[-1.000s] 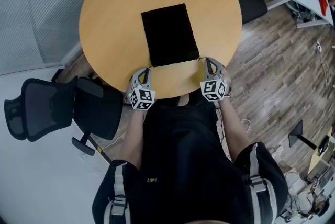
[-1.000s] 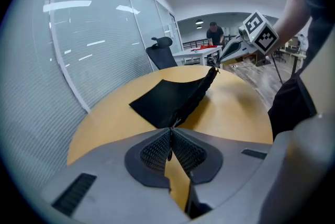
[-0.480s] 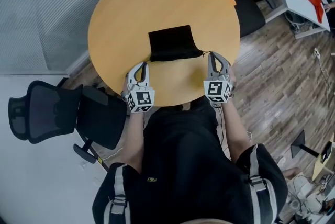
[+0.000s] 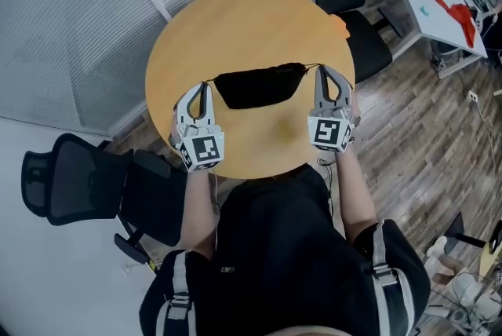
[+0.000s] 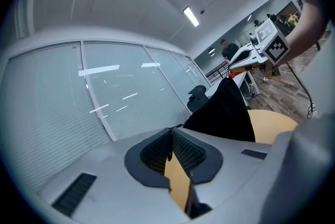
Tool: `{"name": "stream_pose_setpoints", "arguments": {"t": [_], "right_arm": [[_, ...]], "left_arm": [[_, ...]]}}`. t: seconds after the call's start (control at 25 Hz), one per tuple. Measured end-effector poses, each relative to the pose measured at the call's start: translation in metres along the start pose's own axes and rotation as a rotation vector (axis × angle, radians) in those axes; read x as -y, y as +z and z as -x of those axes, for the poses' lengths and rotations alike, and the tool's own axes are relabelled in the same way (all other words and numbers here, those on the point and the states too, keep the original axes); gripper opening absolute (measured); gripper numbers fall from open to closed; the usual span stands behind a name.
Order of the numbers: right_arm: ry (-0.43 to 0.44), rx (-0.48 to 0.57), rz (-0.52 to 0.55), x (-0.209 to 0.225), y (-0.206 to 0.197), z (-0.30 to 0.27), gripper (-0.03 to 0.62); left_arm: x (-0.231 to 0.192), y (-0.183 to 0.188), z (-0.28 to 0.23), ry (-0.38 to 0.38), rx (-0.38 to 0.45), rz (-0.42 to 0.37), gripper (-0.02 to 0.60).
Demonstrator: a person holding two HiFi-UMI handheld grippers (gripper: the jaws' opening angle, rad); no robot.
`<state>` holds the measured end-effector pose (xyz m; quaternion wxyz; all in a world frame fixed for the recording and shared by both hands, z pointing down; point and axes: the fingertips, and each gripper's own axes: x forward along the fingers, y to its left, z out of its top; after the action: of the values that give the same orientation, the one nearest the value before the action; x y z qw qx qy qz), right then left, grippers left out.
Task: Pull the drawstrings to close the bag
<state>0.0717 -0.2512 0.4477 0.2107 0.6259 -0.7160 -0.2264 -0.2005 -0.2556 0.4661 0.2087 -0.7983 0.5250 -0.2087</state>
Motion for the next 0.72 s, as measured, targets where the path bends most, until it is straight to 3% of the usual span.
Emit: {"name": "stream_pose_setpoints", "arguments": {"t": [0.24,0.72], "right_arm": [[-0.041,0.047,-0.012,0.044,0.020,0.002,0.061],[-0.068,0.142,-0.005,0.098,0.035,0.030,0.061]], "left_arm": [[-0.019,0.048,0.004,0.059,0.040,-0.007,0.023],[-0.017,0.091,0.037,0.143,0.025,0.003,0.023]]}}
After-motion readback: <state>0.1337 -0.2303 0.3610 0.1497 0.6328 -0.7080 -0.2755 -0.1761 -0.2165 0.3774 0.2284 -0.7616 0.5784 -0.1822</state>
